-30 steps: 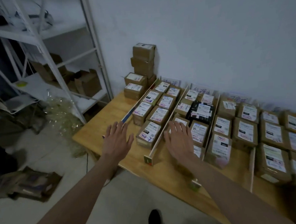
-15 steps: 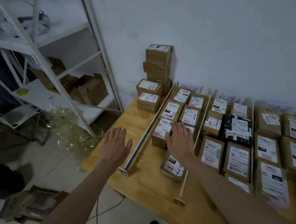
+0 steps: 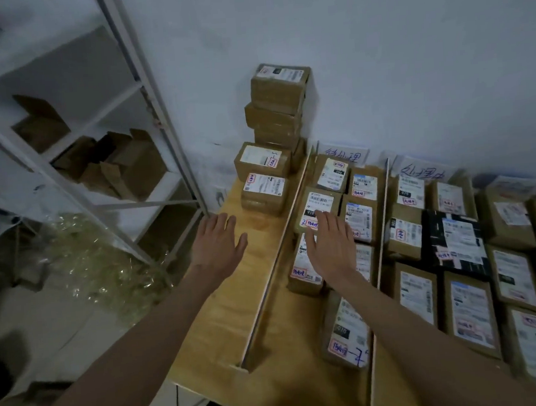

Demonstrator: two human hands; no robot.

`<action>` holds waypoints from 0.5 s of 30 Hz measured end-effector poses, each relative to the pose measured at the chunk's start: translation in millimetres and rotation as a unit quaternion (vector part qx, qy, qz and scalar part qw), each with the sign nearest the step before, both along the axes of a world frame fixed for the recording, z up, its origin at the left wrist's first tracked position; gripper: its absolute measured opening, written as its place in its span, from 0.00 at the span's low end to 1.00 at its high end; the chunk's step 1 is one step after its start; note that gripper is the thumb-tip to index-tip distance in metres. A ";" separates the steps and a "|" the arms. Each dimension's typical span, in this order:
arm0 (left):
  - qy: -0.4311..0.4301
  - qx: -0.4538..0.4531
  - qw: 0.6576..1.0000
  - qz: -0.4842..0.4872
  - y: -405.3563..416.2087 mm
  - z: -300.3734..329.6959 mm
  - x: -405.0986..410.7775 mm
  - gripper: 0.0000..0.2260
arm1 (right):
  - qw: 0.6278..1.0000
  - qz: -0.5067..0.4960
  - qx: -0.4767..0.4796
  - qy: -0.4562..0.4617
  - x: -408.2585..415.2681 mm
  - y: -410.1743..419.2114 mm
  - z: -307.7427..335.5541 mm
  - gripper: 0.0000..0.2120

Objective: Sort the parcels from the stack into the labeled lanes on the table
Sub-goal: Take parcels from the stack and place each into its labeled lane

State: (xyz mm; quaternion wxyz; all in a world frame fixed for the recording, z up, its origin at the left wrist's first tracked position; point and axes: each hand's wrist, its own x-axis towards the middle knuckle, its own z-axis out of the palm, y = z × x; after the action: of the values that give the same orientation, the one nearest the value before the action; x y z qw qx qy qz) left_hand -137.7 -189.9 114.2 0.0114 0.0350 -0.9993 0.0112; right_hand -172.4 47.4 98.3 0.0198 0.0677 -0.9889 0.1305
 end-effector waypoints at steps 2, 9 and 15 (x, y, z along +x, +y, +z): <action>-0.007 -0.004 1.000 -0.020 -12.5 -6.3 -29.7 0.26 | 1.000 -0.021 -0.006 -0.006 -16.1 -12.5 -2.7 0.24; -0.025 -0.005 0.995 -0.098 -49.1 -40.0 -137.5 0.25 | 0.995 -0.097 -0.022 -0.021 -59.0 -46.0 -20.0 0.24; -0.084 0.013 0.983 -0.165 -53.8 -85.2 -197.2 0.27 | 0.989 -0.139 -0.032 -0.041 -75.9 -59.7 -39.9 0.23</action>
State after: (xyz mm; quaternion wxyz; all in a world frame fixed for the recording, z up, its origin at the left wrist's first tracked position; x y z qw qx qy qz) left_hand -334.9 -243.6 29.0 -0.0714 -0.1315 -0.9887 -0.0007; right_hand -248.3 -12.2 58.5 -0.0006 -0.0763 -0.9841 0.1605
